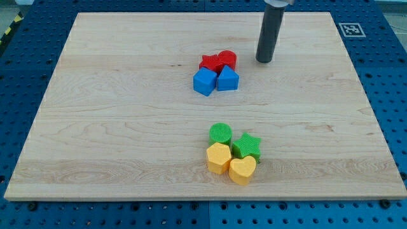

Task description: Move the arm towards the right center of the board

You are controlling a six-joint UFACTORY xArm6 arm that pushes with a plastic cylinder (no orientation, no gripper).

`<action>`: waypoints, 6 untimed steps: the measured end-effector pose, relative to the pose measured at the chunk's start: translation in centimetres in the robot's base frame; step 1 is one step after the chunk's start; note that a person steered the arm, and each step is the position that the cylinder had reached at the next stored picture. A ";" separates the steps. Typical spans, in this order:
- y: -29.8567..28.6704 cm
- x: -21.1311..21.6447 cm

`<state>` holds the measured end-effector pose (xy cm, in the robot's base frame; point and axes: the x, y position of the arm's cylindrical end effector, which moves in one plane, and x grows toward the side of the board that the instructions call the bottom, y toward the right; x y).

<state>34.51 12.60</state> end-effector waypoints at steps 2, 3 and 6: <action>4.3 0.6; 5.2 1.2; 6.8 5.7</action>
